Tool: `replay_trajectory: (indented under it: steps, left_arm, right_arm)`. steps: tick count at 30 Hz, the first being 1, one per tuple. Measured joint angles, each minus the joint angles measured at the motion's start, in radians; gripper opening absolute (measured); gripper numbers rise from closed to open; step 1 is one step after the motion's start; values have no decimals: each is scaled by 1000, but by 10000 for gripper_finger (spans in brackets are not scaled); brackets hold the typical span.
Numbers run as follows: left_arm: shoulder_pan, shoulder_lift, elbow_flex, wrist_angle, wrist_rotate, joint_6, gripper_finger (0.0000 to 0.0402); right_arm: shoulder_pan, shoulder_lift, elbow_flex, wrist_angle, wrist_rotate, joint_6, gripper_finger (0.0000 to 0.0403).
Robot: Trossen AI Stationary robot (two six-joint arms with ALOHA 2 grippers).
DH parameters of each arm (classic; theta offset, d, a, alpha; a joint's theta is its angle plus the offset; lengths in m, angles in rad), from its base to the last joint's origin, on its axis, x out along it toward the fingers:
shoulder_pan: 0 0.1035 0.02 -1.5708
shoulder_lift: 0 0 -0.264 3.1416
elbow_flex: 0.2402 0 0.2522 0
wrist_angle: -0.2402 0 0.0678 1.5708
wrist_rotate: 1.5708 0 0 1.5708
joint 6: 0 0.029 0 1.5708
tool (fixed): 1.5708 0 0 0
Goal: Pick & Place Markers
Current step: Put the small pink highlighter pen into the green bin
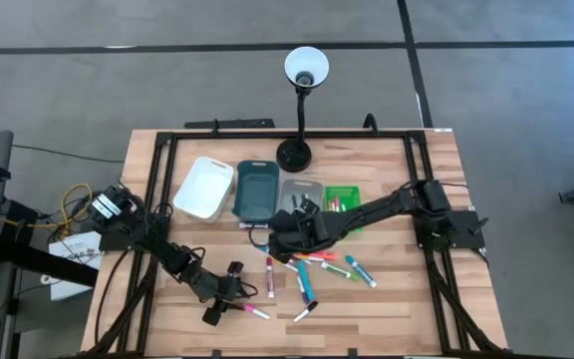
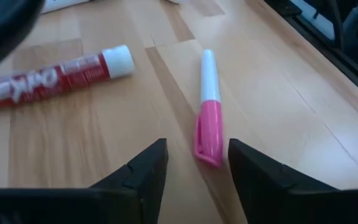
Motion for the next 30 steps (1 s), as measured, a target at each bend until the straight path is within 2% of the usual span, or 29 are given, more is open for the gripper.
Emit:
replay_trajectory:
  steps: [4, 7, 14, 20, 23, 27, 30]
  left_arm:
    - [0, 3, 1, -2, -15, 4, 152]
    - [1, 3, 1, -5, -17, 4, 120]
    - [1, 5, 1, 1, -42, 2, 14]
    - [3, 8, -1, 60, -71, 2, 6]
    - [0, -7, -1, 66, -75, 4, 4]
    - [2, -70, -1, 71, -176, 29, 4]
    - [1, -124, -1, 53, -217, 37, 4]
  right_arm:
    - [39, -1, 53, -10, 145, -38, 157]
    - [73, -1, 88, -6, 158, -39, 153]
    - [202, 1, 106, 63, 155, -40, 140]
    - [275, 72, 62, 237, 164, -45, 140]
    - [281, 129, 60, 322, 147, -123, 143]
    - [265, 191, 58, 398, 91, -160, 146]
    - [250, 203, 58, 414, 83, -118, 144]
